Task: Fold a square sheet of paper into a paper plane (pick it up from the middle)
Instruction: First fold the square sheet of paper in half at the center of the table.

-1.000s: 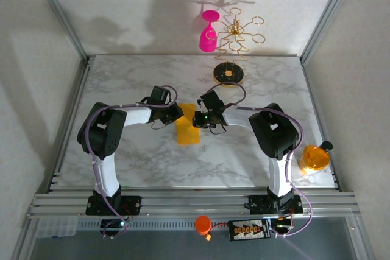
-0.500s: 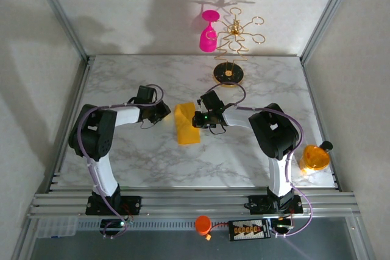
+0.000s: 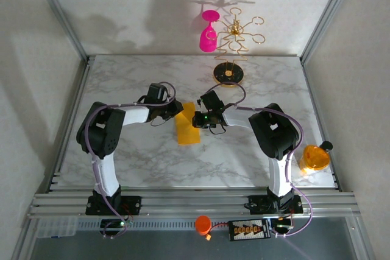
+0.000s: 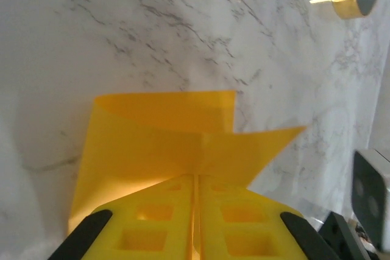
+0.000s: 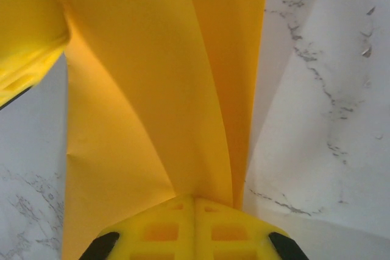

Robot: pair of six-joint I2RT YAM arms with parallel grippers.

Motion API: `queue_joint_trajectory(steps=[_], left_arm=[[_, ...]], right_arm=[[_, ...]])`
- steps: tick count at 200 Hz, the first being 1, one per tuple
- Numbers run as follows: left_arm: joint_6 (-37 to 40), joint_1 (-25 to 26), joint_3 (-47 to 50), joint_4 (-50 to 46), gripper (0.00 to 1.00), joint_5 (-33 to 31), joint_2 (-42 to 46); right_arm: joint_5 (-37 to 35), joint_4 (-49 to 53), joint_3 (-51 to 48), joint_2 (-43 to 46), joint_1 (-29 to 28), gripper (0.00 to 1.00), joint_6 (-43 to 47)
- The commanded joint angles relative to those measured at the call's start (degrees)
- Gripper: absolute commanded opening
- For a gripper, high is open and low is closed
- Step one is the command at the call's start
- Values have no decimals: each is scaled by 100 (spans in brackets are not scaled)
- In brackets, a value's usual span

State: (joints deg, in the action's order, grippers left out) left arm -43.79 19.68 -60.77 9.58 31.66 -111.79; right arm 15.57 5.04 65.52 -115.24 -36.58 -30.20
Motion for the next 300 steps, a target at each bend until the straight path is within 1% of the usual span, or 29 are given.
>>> queue_joint_trajectory(steps=[1, 38, 55, 80, 104, 134, 163, 192, 218, 231, 251, 280, 300], left_arm=[[-66, -55, -249, -206, 11, -342, -217], [32, -254, -242, -408, 11, -722, -422], [376, -415, -355, -678, 11, -916, -509], [862, -681, -618, -1058, 11, -1036, -636], [1067, -777, -918, -1363, 11, -1027, -574], [795, -679, -968, -1218, 11, -591, -184], [472, -337, -658, -883, 12, -362, 147], [431, -63, -602, -956, 12, -447, -40], [429, -56, -580, -1093, 11, -491, -272], [481, -114, -546, -1206, 11, -567, -323], [481, -214, -462, -1137, 11, -565, -369], [494, -267, -497, -1142, 11, -619, -529], [447, -289, -471, -1155, 11, -687, -659]], right_arm=[[-1850, 1959, -817, -1098, 126, 2, 152], [-1924, 1983, -878, -1084, 133, 2, 172], [-1936, 1979, -878, -1080, 129, 2, 155], [-1952, 1961, -867, -1073, 127, 2, 128], [-1957, 1967, -854, -1076, 133, 2, 128], [-1927, 1999, -812, -1051, 133, 2, 137], [-1923, 2004, -766, -1030, 125, 2, 153], [-1865, 1988, -666, -1071, 133, 3, 305], [-1819, 1937, -566, -914, 133, 5, 673], [-1811, 2005, -433, -826, 133, 6, 891], [-1730, 2045, -202, -725, 133, 6, 1129], [-1422, 2160, 283, -661, 160, 7, 1338], [-1241, 2125, 573, -502, 168, 9, 1629]])
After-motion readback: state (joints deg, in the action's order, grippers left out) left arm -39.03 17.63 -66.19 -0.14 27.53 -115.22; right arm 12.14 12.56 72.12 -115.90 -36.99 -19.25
